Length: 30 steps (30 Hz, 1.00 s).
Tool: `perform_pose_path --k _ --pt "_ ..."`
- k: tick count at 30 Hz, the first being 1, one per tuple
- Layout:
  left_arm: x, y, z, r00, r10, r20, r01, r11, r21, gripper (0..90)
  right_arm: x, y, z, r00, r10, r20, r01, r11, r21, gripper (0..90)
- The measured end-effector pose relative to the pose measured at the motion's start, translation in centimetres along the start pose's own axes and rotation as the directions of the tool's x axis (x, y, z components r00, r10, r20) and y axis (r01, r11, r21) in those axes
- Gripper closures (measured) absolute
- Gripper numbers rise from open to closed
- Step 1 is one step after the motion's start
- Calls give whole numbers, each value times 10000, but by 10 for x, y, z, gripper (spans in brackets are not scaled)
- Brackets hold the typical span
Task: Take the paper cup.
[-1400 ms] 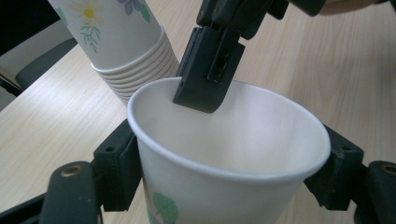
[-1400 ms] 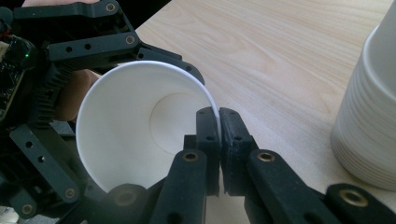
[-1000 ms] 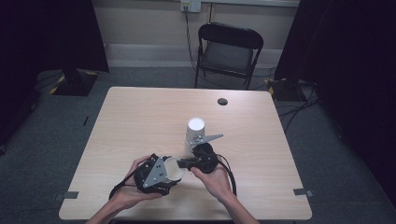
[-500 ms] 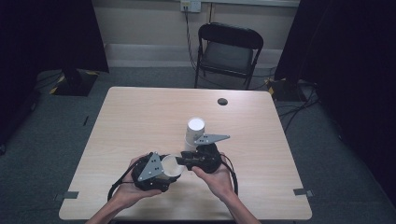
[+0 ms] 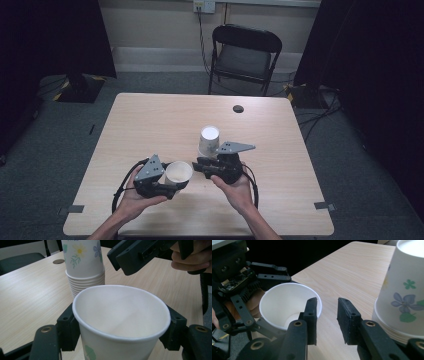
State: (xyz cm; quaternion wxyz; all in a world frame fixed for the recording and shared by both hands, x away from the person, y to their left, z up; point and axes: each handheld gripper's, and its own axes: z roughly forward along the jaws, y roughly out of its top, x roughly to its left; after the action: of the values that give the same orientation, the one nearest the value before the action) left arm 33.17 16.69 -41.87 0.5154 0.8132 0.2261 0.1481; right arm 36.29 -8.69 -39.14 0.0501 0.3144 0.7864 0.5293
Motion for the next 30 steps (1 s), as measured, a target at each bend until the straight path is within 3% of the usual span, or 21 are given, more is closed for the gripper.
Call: perform_pose_path --k 9,12,16,18,22,30 --pt "-13 3 5 9983 403 429 -404 9992 18 312 5 -2 7 9995 -281 -155 282 9996 62 676" --pt "-14 4 6 9981 248 562 -245 9997 -64 312 4 -3 8 9995 -265 -189 267 9996 120 724" --pt "-11 4 5 9959 -270 858 290 9993 -227 313 5 -4 10 9993 -261 -248 266 9994 209 812" --pt "-10 3 6 9957 -266 890 284 9994 -188 313 5 -4 12 9990 -304 -337 312 9992 255 855" --pt "-8 1 7 9940 -441 997 456 9989 -128 313 6 -4 15 9989 -316 -356 327 9990 306 868" --pt "-6 1 7 9932 -369 1104 372 9993 -6 304 8 -5 16 9987 -457 -222 463 9986 272 878"
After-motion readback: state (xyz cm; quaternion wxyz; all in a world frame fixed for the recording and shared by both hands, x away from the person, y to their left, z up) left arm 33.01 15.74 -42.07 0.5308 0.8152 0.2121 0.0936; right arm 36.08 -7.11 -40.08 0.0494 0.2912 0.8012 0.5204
